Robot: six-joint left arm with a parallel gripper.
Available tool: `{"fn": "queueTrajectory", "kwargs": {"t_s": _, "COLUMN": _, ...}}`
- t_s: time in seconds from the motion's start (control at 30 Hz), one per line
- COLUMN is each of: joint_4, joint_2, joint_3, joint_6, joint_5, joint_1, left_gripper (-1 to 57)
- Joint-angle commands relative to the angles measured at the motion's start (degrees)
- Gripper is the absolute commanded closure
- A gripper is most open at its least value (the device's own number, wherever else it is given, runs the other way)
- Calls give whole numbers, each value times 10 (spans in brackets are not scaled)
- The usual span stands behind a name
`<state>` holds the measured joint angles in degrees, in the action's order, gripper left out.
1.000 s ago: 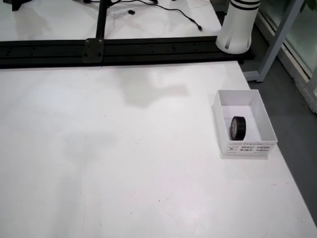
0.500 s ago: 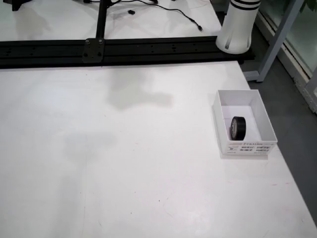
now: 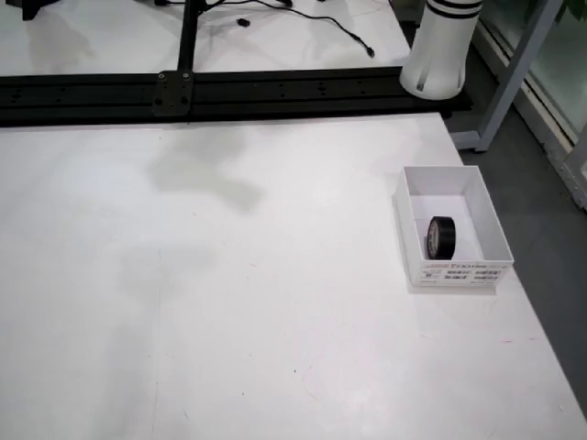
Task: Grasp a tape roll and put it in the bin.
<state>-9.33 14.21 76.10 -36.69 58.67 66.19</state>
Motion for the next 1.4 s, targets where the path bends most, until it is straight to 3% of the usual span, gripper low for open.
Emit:
{"fn": "queueTrajectory", "kwargs": {"t_s": 0.03, "joint_4": 24, "joint_2": 27, "joint_3": -31, "joint_6": 87, "joint_5": 7, "joint_1": 15, "left_gripper": 568}}
{"fn": "queueTrajectory", "kwargs": {"t_s": 0.73, "joint_4": 24, "joint_2": 27, "joint_3": -31, "joint_6": 107, "joint_5": 25, "joint_1": 12, "left_gripper": 568}}
{"fn": "queueTrajectory", "kwargs": {"t_s": 1.4, "joint_4": 23, "joint_2": 26, "joint_3": -31, "joint_6": 138, "joint_5": 25, "joint_1": -33, "left_gripper": 568}}
